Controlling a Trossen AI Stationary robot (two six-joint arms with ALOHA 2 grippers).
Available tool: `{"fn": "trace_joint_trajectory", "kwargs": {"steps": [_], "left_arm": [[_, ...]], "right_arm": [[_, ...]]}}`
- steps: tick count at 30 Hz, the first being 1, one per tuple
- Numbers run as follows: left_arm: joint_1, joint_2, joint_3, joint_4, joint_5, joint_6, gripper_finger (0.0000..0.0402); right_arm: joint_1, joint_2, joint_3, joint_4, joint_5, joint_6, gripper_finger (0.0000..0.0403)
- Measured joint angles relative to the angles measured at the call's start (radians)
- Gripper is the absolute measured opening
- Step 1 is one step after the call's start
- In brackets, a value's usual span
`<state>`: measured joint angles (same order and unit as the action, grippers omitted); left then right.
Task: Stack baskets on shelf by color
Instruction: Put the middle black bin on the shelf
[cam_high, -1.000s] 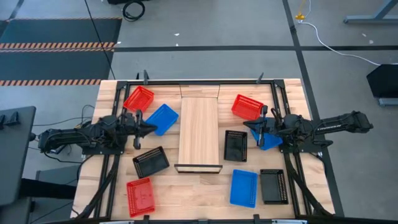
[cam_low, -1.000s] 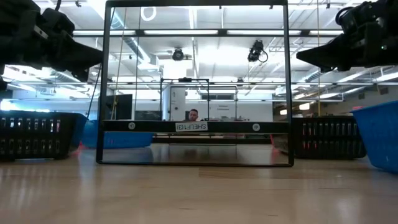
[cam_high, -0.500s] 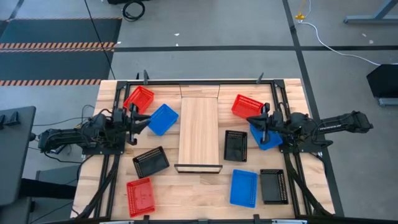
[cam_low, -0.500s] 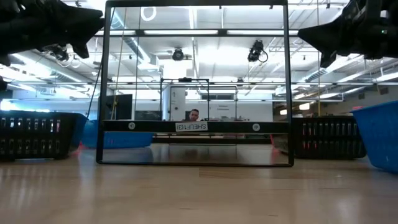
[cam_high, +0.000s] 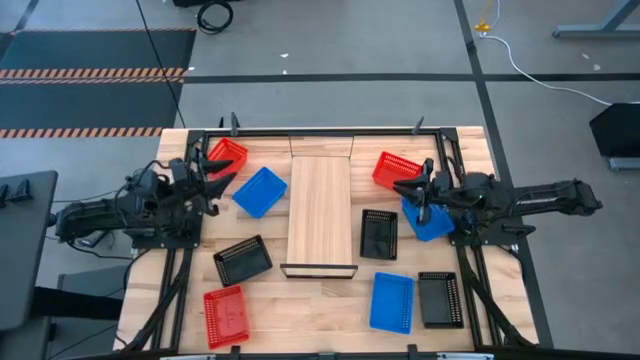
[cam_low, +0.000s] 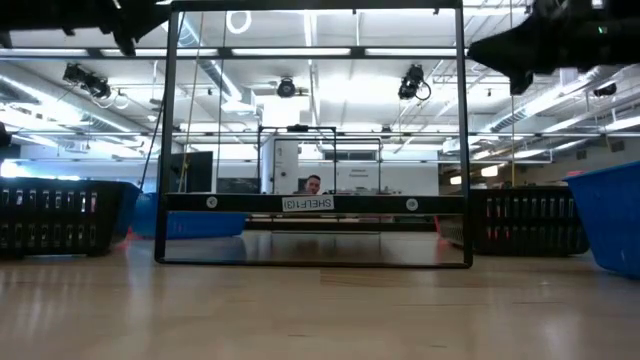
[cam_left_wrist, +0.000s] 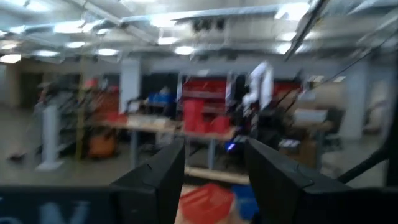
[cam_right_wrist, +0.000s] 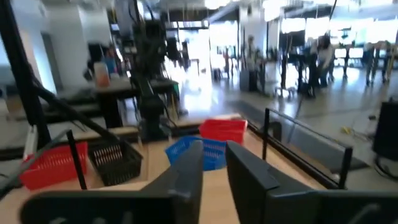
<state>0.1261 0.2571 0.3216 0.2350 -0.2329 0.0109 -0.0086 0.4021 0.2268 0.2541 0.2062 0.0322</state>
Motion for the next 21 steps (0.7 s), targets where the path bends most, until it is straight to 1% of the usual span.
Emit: {"fn": "trace_joint_trajectory", "kwargs": {"steps": [5, 8, 11, 14, 16, 18, 21], "left_arm": [[0.000, 0.153, 0.134, -0.097, -0.018, 0.022, 0.0181], [0.000, 0.243, 0.194, -0.148, -0.018, 0.004, 0.0179], [0.000, 0.334, 0.221, -0.164, -0.018, 0.001, 0.0179], [0.000, 0.417, 0.224, -0.168, -0.021, 0.000, 0.0179], [0.000, 0.466, 0.225, -0.165, -0.028, 0.000, 0.0179], [0.000, 0.510, 0.225, -0.161, -0.029, 0.001, 0.0178], [0.001, 0.566, 0.225, -0.111, -0.029, 0.024, 0.0177]], "right_arm": [[-0.027, 0.079, 0.253, -0.343, 0.004, -0.002, 0.0132], [-0.048, 0.143, 0.399, -0.589, 0.042, 0.013, 0.0144], [-0.074, 0.217, 0.512, -0.823, 0.088, 0.037, 0.0145], [-0.104, 0.289, 0.578, -0.978, 0.093, 0.084, 0.0145], [-0.119, 0.332, 0.590, -1.034, 0.076, 0.117, 0.0145], [-0.126, 0.374, 0.590, -1.071, 0.025, 0.153, 0.0145], [-0.125, 0.442, 0.590, -1.122, -0.056, 0.217, 0.0144]]}}
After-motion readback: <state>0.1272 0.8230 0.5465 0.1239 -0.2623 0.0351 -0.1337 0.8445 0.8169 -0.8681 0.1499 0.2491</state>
